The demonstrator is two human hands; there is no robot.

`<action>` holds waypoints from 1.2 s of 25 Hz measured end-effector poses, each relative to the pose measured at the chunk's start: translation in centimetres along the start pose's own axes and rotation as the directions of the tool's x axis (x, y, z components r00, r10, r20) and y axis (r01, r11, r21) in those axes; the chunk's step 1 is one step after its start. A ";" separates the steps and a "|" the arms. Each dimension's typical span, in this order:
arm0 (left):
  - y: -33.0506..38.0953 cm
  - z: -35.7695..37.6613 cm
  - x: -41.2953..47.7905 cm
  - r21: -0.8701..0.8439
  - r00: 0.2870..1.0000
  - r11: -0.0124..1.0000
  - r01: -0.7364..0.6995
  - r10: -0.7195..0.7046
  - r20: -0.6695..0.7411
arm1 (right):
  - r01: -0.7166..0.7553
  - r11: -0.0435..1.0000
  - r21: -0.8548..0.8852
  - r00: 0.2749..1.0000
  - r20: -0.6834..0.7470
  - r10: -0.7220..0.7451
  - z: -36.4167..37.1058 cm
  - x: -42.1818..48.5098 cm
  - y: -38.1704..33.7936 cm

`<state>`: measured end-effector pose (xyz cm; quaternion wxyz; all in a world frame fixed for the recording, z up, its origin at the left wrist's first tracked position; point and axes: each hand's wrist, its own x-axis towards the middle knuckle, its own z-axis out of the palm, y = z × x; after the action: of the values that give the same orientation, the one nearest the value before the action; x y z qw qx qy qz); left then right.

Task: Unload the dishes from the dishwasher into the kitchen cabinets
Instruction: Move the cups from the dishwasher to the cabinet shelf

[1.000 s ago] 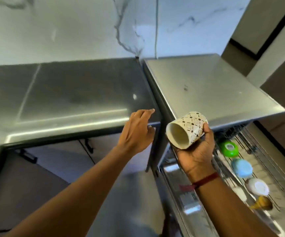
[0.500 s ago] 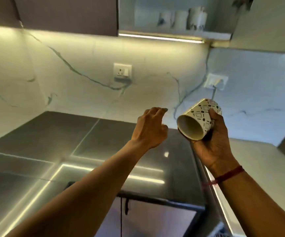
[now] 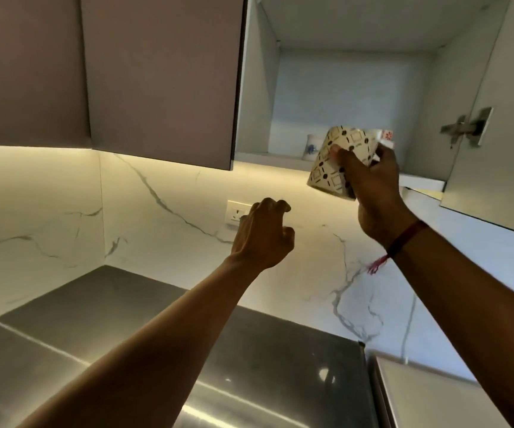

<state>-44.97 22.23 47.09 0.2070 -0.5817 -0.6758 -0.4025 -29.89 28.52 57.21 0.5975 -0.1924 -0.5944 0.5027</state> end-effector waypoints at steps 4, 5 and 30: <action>-1.5 1.1 2.3 -0.025 0.998 1.000 0.007 -0.006 0.061 | 0.040 0.987 -0.157 0.998 0.045 -0.033 3.5 5.4 -0.6; -2.1 1.4 2.8 -0.042 0.997 0.999 0.015 -0.012 0.071 | 0.045 0.982 -0.185 0.998 0.058 -0.035 4.3 6.6 -0.4; -10.5 9.7 11.8 -0.249 0.974 0.964 -0.094 0.140 0.177 | 0.092 0.622 -0.777 0.995 0.048 -0.087 14.7 20.3 6.7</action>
<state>-55.98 37.12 47.01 0.0925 -0.6777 -0.6035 -0.4098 -49.94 42.77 65.32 0.4785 -0.4002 -0.7636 0.1669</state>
